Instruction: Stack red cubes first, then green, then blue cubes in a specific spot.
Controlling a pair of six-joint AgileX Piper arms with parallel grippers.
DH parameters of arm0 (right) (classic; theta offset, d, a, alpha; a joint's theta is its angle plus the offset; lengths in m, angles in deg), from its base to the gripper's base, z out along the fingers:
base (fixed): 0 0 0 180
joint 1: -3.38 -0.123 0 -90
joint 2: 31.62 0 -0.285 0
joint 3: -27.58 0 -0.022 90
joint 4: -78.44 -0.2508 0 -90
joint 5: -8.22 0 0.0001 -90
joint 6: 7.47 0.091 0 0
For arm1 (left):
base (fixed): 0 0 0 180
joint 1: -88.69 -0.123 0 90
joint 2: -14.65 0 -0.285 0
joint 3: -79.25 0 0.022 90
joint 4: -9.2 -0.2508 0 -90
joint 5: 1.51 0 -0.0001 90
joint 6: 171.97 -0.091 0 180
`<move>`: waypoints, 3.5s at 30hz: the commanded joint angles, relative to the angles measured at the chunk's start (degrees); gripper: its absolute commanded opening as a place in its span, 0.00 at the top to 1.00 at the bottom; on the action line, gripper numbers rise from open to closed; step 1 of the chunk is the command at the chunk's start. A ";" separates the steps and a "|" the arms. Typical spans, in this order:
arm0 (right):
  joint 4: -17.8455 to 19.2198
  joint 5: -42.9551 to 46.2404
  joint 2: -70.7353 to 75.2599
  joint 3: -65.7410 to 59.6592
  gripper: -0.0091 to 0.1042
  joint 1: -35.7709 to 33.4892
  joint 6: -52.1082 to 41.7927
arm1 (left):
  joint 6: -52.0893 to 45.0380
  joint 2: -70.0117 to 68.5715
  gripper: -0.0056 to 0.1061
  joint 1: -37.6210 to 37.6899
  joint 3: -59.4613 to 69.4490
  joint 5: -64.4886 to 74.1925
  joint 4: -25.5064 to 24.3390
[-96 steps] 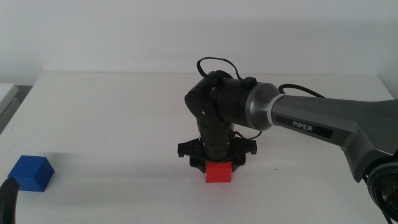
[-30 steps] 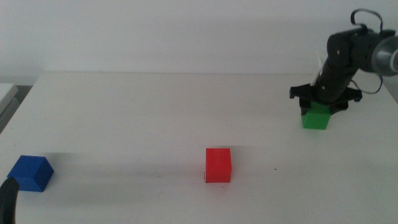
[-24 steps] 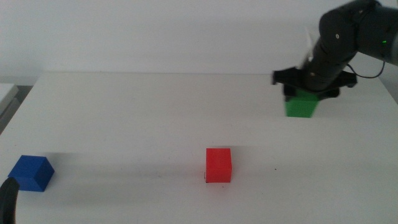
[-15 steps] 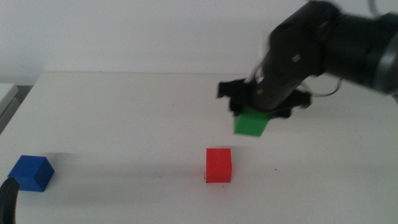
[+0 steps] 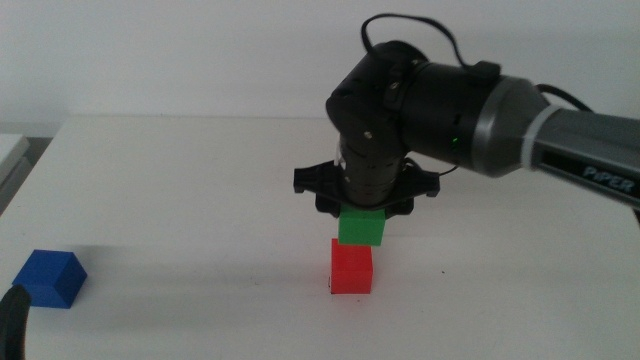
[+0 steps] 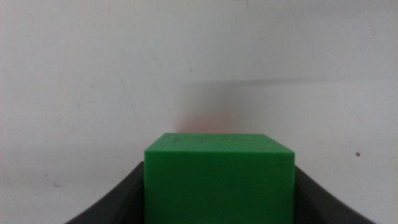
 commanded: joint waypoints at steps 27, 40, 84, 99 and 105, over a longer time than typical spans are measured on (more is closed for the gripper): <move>-0.70 -0.48 -4.71 0.82 0.81 -1.68 -0.37 | -0.04 -0.21 0.14 0.00 -0.02 -0.78 -0.06; 1.09 0.89 -4.83 0.82 0.81 -1.68 0.65 | -0.04 -0.21 0.14 0.00 -0.02 -0.78 -0.06; 1.69 -4.00 1.09 0.82 0.11 -2.40 -3.57 | -0.04 -0.21 0.14 0.00 -0.02 -0.78 -0.06; 1.43 -2.20 45.62 -22.50 0.11 -2.79 -19.76 | -0.04 -0.21 0.14 0.00 -0.02 -0.78 -0.06; -2.02 0.03 63.40 -32.12 0.11 -2.79 -34.21 | -0.04 -0.21 0.14 0.00 -0.02 -0.78 -0.06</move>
